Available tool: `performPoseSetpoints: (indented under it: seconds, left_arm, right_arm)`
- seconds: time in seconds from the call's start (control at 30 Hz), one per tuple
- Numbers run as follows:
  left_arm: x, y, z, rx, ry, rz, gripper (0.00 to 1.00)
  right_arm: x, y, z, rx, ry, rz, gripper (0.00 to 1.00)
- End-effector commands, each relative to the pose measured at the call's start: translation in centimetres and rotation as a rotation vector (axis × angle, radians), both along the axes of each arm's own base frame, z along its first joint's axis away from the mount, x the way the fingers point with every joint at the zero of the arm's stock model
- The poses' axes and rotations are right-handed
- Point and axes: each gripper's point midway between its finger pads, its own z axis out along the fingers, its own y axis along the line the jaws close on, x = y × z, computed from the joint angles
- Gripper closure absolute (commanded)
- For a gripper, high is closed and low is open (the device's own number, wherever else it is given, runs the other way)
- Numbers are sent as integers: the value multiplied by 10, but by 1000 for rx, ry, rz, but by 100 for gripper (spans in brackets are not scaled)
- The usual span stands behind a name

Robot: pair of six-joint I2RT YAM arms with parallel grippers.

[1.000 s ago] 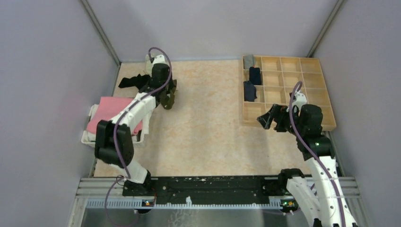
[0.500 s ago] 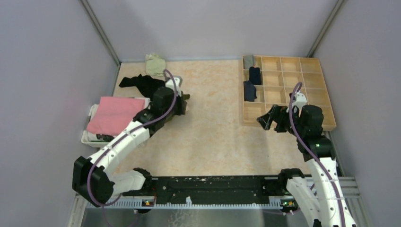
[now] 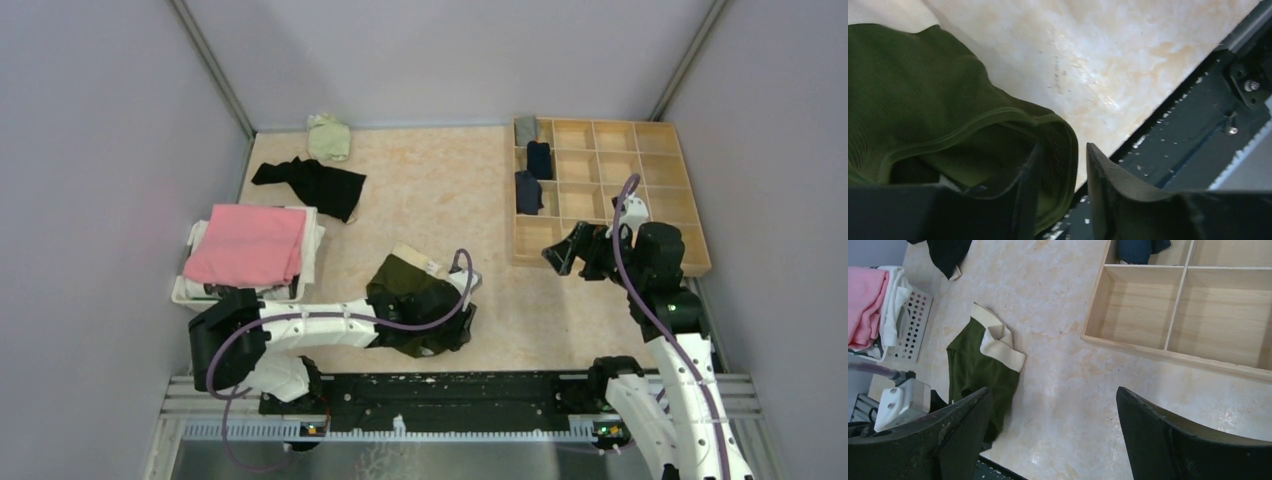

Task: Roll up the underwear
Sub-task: Move the underwear to the center of the board, then flatten out the underwear at the center of the board.

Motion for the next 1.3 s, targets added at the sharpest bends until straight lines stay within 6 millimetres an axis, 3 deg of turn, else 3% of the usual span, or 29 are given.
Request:
performPoseSetpoints:
  seconds: [0.0, 0.1, 0.2, 0.37, 0.5, 0.67, 0.8, 0.9, 0.97, 1.1, 1.27]
  left_arm:
    - [7, -38, 44, -177, -35, 63, 49]
    - [23, -30, 62, -180, -103, 129, 36]
    - [46, -11, 79, -176, -168, 187, 31]
    - [115, 55, 101, -220, -207, 406, 31]
    - [159, 115, 93, -141, -255, 590, 31]
    - [184, 150, 68, -55, -250, 709, 30]
    - [190, 164, 47, -16, -227, 749, 30]
    - [190, 173, 34, 5, -193, 780, 31]
    - [188, 164, 32, -37, -175, 732, 35]
    - [174, 133, 36, -157, -136, 569, 47]
    - [147, 118, 20, -239, -76, 468, 65]
  right_arm:
    - [2, 4, -3, 35, 17, 3, 8]
    - [1, 9, -4, 68, 29, 11, 9]
    - [2, 15, -5, 117, 38, 26, 10]
    - [4, 20, -9, 150, 79, 31, 14]
    - [5, 19, -15, 153, 125, 14, 20]
    - [-1, 47, -40, 98, 220, 52, 25]
    - [-9, 90, -62, 67, 263, 127, 25]
    - [-9, 110, -81, 69, 296, 155, 26]
    - [-6, 119, -91, 74, 307, 166, 31]
    - [-4, 141, -103, 99, 320, 231, 51]
    - [-3, 175, -112, 127, 317, 331, 65]
